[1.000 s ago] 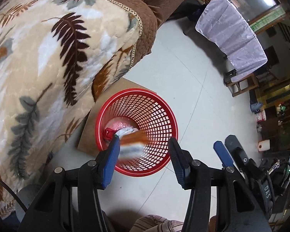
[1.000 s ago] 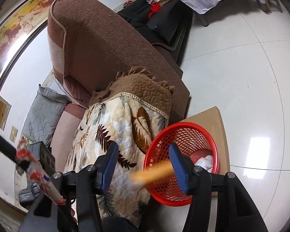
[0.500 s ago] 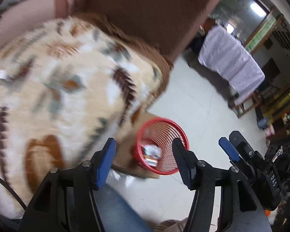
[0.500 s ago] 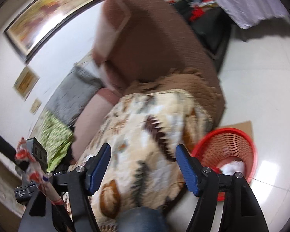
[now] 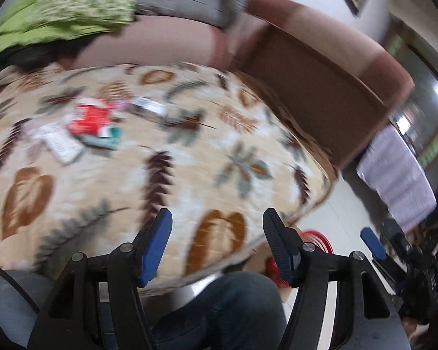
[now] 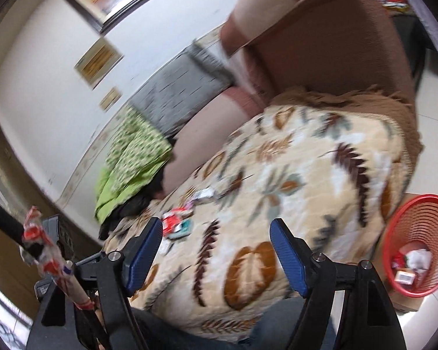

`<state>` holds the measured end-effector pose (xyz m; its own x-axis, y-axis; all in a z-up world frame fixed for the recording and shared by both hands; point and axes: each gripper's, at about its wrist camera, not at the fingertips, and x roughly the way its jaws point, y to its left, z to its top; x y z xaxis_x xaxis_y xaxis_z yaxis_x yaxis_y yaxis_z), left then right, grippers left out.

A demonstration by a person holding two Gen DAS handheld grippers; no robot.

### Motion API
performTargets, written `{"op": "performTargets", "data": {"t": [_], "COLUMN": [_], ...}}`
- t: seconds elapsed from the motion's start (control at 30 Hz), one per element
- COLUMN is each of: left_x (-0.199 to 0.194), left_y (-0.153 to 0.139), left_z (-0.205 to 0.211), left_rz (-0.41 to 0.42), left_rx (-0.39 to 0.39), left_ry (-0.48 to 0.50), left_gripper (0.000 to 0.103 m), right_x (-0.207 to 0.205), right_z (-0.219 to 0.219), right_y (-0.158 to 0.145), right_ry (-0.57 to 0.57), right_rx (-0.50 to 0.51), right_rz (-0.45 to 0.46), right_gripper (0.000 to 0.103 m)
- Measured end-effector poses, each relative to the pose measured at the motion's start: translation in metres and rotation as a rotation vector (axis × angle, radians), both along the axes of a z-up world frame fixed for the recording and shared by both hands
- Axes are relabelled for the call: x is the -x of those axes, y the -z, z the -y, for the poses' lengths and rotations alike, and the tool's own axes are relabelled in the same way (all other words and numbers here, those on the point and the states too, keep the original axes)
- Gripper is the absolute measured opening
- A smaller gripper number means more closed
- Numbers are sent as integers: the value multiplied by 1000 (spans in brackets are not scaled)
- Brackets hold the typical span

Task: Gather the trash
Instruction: 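Move both open tools back over the remaining trash on the throw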

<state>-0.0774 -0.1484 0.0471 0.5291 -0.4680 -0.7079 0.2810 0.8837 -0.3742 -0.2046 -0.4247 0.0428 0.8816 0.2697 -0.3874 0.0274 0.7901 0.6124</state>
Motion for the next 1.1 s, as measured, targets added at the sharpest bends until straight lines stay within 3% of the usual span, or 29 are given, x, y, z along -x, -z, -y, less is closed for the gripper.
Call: {"op": "performTargets", "data": {"t": [0.37, 0.67, 0.9, 1.1], "left_x": [7, 3, -30, -79], "left_y": [-38, -55, -41, -6], "left_z": [-108, -166, -185, -208], "left_rz": [94, 103, 59, -65], "left_rx": [18, 35, 27, 82], "left_ry": [-250, -405, -465, -519], "left_gripper": [63, 64, 64, 64], "right_x": [-34, -63, -110, -170], "right_z": [-69, -110, -134, -152], "right_y": [-18, -32, -27, -6], "right_ry": [-176, -286, -359, -423], "right_rx": [-5, 11, 15, -10], "right_rz": [45, 78, 61, 14], "right_gripper": [80, 80, 81, 81]}}
